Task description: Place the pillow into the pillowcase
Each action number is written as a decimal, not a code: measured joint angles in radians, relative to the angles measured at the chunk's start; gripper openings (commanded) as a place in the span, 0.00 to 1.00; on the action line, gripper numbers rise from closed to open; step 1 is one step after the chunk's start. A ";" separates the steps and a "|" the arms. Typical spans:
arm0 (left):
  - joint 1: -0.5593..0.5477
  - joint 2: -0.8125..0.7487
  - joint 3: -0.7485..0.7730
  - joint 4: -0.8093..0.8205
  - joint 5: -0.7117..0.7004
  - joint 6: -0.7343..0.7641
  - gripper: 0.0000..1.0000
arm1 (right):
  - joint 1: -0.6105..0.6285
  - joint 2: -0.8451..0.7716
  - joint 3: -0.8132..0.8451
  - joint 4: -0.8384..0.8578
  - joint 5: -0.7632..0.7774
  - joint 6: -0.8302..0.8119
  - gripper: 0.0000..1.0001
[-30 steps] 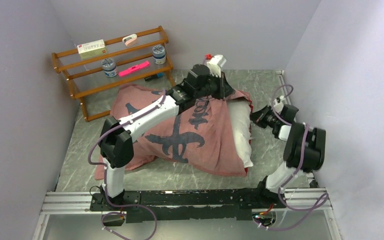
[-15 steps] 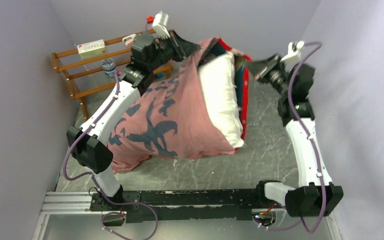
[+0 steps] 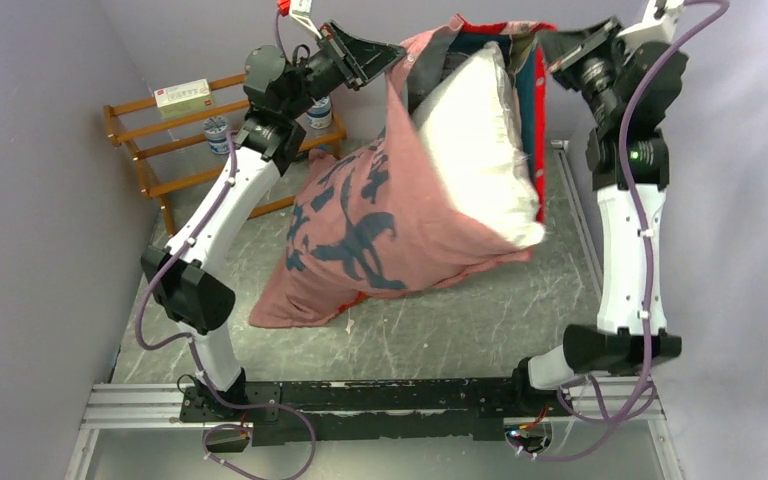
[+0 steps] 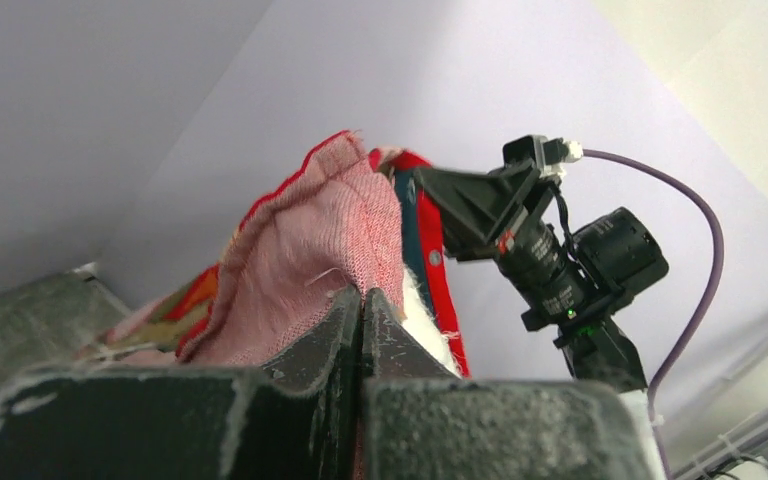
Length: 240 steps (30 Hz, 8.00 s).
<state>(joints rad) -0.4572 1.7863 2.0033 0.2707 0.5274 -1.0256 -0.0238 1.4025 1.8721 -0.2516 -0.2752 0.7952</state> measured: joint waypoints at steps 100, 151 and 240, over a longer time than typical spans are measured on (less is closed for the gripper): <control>0.002 0.122 0.110 -0.005 -0.121 -0.184 0.05 | 0.082 0.466 0.561 0.380 0.098 -0.368 0.04; 0.549 -0.269 -0.070 -0.616 -0.042 0.131 0.05 | 0.474 0.199 -0.648 0.195 0.238 0.554 0.00; 0.153 -0.266 -0.182 -0.605 -0.061 0.315 0.05 | 1.029 0.199 0.267 -0.491 0.905 -0.609 0.53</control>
<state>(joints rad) -0.3046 1.5200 1.8217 -0.3347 0.4660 -0.7105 1.0050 1.6012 2.1395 -0.7429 0.6296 0.1860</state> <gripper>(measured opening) 0.055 0.525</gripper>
